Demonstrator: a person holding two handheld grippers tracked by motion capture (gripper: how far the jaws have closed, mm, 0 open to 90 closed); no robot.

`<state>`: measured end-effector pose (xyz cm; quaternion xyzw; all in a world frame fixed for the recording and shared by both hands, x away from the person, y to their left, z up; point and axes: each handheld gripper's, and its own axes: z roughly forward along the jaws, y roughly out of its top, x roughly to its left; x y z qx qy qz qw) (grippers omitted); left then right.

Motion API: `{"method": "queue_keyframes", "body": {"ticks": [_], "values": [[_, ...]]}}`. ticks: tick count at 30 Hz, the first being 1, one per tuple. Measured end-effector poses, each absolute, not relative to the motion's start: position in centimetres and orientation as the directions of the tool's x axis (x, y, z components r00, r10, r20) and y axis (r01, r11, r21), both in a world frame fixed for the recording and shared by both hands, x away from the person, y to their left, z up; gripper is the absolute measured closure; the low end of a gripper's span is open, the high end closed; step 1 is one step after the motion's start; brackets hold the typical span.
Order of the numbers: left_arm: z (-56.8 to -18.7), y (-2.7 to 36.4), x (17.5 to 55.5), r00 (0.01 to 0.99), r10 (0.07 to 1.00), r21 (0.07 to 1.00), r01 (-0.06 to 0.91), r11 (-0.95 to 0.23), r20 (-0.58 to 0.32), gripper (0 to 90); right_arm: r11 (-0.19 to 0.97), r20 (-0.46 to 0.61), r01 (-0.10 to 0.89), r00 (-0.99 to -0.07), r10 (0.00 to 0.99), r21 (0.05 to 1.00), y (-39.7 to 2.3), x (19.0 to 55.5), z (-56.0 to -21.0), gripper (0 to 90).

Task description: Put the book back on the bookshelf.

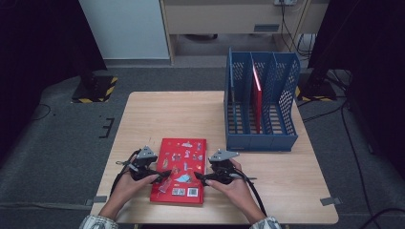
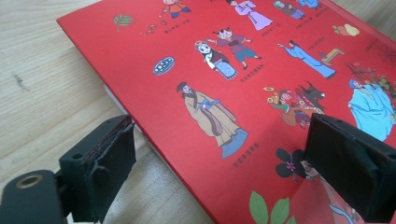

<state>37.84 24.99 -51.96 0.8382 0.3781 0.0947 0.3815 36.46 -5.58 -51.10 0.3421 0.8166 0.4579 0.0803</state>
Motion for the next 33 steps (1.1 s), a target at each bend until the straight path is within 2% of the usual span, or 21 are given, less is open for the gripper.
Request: {"method": "queue_keyframes", "body": {"ticks": [16, 33], "values": [[-52.4, 25.1, 38.2, 0.684, 0.703, 0.696, 0.6, -0.394, -0.192, 4.8, 0.357, 0.191, 0.5, -0.753, 0.63, 0.789, -5.4, 36.6, -51.6, 16.2], [-52.1, 24.5, 38.4, 0.712, 0.686, 0.703, 0.566, -0.43, -0.153, 5.1, 0.369, 0.214, 0.526, -0.751, 0.624, 0.766, -5.0, 36.8, -52.2, 14.9]]}}
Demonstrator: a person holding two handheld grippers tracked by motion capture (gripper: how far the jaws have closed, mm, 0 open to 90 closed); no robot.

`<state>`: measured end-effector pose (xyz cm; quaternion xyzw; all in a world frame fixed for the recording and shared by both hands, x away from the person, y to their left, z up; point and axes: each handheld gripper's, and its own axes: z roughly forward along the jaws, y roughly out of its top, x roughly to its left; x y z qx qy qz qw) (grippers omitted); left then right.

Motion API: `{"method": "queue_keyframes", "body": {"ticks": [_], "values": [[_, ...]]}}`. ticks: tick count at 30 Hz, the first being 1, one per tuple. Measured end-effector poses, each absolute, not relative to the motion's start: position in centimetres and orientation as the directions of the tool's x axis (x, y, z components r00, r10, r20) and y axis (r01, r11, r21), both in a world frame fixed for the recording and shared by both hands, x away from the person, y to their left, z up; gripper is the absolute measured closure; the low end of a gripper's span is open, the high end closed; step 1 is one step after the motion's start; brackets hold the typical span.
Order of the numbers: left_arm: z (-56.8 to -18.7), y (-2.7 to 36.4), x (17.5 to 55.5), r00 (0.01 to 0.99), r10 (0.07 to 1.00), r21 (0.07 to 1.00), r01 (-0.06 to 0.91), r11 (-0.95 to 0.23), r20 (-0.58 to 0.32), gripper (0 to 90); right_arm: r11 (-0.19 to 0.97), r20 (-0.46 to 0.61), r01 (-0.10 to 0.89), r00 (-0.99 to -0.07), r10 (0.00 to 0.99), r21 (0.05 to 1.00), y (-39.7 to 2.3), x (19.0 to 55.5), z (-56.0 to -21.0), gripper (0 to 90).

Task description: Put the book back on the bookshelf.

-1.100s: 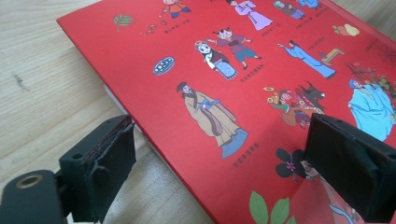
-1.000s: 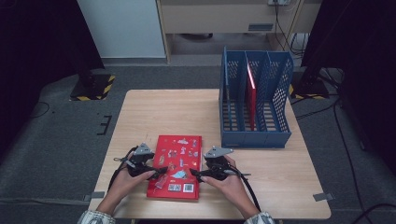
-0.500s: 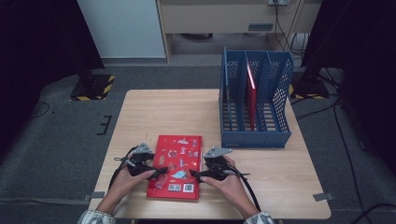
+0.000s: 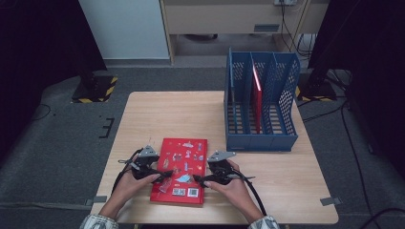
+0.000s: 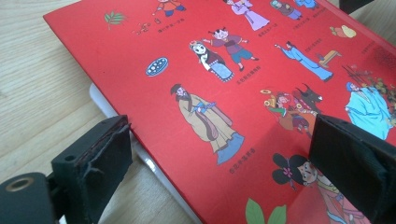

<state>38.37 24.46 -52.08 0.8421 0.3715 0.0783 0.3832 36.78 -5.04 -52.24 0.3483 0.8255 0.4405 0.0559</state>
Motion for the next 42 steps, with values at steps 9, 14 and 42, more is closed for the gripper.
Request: {"method": "queue_keyframes", "body": {"ticks": [9, 14, 42], "values": [[-52.0, 24.1, 38.3, 0.726, 0.674, 0.711, 0.545, -0.444, -0.136, 5.9, 0.37, 0.234, 0.546, -0.745, 0.625, 0.751, -5.1, 37.0, -52.5, 13.0], [-52.0, 23.9, 38.3, 0.73, 0.67, 0.712, 0.541, -0.449, -0.132, 5.9, 0.365, 0.25, 0.567, -0.733, 0.632, 0.739, -5.1, 37.3, -52.8, 12.1], [-52.1, 24.0, 38.3, 0.729, 0.67, 0.716, 0.544, -0.439, -0.143, 5.8, 0.301, 0.36, 0.631, -0.701, 0.616, 0.714, -5.3, 38.9, -53.4, 15.9]]}}
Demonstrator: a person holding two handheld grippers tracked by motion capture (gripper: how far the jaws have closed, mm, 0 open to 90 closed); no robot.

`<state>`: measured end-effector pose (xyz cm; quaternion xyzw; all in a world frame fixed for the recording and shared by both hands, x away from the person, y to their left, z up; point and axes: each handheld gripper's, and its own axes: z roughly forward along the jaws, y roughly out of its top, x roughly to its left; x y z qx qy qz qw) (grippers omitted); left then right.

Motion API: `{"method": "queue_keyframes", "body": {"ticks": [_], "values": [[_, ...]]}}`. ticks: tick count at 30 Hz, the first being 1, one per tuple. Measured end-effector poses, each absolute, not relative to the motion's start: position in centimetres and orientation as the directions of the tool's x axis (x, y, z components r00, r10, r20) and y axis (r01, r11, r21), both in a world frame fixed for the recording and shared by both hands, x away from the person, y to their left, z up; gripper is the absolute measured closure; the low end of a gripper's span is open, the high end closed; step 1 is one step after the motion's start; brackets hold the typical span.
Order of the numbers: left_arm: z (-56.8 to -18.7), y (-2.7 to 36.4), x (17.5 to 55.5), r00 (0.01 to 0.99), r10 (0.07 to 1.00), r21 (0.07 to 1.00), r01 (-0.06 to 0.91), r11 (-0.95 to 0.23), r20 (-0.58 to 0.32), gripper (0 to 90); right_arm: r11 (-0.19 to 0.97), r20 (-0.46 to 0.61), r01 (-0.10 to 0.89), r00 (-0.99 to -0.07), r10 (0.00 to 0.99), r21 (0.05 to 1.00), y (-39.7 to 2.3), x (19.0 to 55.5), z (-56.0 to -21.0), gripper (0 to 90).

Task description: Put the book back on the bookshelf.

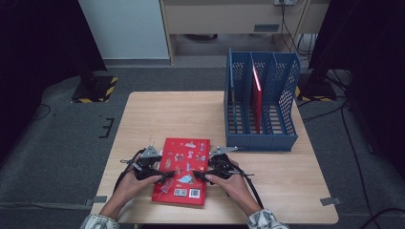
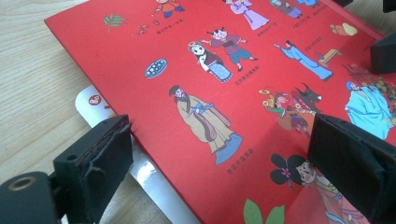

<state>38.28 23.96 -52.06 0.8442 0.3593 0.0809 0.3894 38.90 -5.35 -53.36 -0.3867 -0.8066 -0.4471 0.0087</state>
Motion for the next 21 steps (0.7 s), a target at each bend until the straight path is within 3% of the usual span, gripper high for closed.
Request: {"method": "queue_keyframes", "body": {"ticks": [21], "values": [[-51.5, 24.7, 38.2, 0.726, 0.658, 0.747, 0.547, -0.378, -0.199, 5.3, 0.267, 0.365, 0.605, -0.716, 0.595, 0.75, -3.3, 39.7, -50.9, 19.3]]}}
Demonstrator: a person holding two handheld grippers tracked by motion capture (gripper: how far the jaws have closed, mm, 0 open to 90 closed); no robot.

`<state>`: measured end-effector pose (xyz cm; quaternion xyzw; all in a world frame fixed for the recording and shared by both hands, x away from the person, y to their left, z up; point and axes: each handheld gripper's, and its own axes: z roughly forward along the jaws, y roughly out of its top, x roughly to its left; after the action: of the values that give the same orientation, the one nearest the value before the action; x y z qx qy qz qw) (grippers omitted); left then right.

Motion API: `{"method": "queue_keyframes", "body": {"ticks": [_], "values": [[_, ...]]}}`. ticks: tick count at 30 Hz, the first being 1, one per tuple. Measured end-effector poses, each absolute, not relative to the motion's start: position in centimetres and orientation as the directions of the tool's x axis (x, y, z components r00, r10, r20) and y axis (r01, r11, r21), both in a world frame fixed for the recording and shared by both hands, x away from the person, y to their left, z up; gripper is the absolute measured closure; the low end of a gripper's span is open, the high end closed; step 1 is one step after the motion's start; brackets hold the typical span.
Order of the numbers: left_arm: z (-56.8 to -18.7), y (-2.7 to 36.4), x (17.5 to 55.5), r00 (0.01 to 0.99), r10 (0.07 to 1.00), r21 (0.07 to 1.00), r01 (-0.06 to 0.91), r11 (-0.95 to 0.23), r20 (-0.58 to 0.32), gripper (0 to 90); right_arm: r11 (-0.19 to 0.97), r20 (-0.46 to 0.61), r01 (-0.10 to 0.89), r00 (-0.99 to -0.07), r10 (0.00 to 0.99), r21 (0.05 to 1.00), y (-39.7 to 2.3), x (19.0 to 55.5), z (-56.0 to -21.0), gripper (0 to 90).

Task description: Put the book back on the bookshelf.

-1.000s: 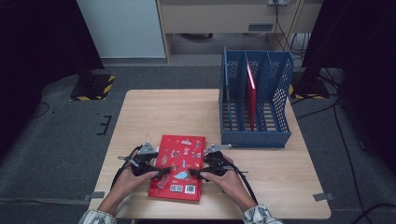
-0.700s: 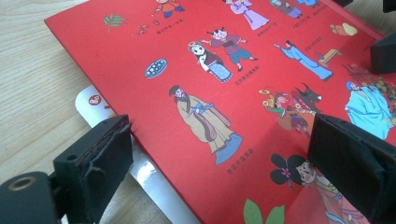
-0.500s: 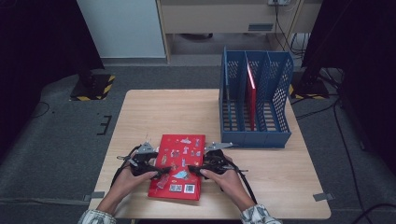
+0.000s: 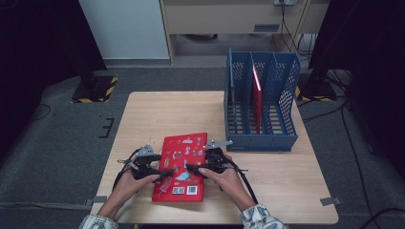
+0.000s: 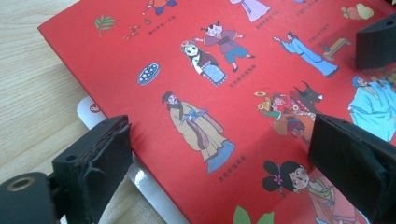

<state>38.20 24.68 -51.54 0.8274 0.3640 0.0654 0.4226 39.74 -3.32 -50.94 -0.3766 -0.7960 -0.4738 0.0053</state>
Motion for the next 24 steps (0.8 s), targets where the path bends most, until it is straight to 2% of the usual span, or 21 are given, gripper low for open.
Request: {"method": "queue_keyframes", "body": {"ticks": [2, 5, 11, 24], "values": [[-51.5, 24.7, 38.2, 0.726, 0.659, 0.749, 0.545, -0.377, -0.197, 5.3, 0.272, 0.356, 0.6, -0.719, 0.597, 0.752, -3.1, 39.8, -50.7, 19.6], [-51.4, 24.8, 38.2, 0.725, 0.659, 0.752, 0.546, -0.369, -0.202, 5.0, 0.27, 0.342, 0.591, -0.717, 0.608, 0.76, -3.0, 40.0, -50.4, 25.7], [-51.4, 24.9, 38.1, 0.722, 0.662, 0.761, 0.541, -0.358, -0.202, 3.6, 0.269, 0.33, 0.576, -0.725, 0.605, 0.772, -3.0, 40.0, -49.7, 31.3], [-51.3, 25.4, 38.2, 0.713, 0.663, 0.765, 0.553, -0.331, -0.229, 0.0, 0.244, 0.348, 0.565, -0.736, 0.58, 0.789, -3.2, 40.3, -48.3, 45.7]]}}
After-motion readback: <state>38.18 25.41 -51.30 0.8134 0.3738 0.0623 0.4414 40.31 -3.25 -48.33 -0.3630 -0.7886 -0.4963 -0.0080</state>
